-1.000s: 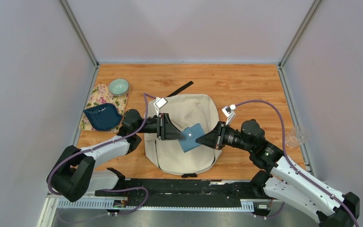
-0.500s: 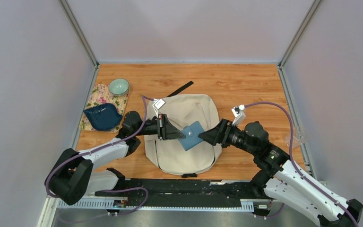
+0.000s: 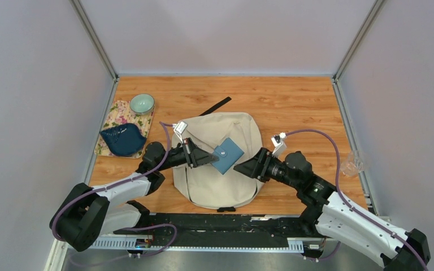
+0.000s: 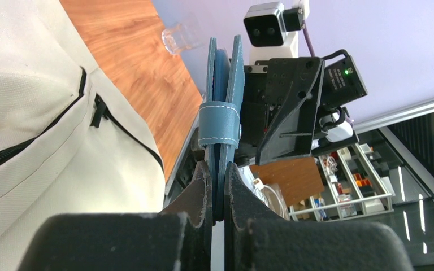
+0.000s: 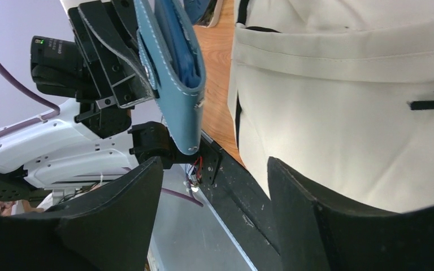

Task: Pack the student bag
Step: Pick up the personal item from the center of the board.

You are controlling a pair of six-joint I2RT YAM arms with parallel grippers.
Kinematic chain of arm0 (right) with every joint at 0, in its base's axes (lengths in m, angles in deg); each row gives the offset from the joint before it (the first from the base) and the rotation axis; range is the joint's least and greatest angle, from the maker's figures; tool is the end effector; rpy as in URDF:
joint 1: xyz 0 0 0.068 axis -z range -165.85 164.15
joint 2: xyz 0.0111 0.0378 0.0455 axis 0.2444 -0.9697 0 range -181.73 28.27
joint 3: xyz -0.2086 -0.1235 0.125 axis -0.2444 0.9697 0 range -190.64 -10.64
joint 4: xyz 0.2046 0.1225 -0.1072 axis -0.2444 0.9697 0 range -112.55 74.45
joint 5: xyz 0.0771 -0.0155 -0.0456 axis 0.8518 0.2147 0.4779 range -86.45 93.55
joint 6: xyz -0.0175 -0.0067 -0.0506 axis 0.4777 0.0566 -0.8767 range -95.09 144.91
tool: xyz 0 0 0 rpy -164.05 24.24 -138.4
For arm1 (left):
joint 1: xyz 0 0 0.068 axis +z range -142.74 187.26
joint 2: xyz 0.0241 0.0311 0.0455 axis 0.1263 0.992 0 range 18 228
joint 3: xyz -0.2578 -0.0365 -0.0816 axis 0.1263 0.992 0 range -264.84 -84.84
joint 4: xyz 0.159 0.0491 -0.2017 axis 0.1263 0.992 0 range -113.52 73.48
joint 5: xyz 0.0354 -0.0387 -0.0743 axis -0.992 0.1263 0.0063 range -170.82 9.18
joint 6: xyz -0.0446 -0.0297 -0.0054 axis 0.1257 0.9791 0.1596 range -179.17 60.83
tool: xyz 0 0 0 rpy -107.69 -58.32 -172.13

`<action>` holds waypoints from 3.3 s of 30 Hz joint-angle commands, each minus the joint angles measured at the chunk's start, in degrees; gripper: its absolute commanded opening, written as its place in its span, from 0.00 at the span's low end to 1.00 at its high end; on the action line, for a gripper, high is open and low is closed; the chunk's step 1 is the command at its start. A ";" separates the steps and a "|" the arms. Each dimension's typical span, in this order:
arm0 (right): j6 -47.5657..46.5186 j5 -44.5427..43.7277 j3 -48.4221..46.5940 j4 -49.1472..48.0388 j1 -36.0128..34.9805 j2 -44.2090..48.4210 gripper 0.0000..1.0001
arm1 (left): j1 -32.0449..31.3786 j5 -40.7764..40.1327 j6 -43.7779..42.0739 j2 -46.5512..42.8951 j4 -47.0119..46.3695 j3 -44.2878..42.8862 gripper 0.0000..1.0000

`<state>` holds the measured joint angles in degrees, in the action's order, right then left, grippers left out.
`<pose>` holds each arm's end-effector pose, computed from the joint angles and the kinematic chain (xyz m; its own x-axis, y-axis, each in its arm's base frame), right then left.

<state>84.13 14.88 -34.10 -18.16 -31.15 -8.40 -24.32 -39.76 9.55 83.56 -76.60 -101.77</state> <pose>0.1106 0.1218 0.2407 -0.8207 0.3682 -0.4368 -0.2415 0.4693 0.8494 0.1737 -0.1342 0.2175 -0.8639 -0.2939 -0.4091 0.4072 0.0708 -0.9106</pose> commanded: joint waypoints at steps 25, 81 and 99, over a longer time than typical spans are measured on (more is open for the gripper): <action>5.91 1.41 -1.59 -22.84 -1.99 -9.92 0.26 | -3.32 -4.76 4.40 0.36 -8.97 1.28 0.00; 7.49 -2.81 0.61 -19.06 -2.69 -6.14 0.49 | -4.29 -4.23 8.44 3.17 -18.81 1.72 0.00; 6.70 -4.91 0.00 -17.58 -2.87 -4.57 0.00 | -4.55 -1.60 8.71 4.93 -16.81 1.64 0.09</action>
<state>91.56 12.00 -33.82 -36.59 -33.73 -16.07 -28.47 -42.82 19.24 88.93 -91.44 -100.15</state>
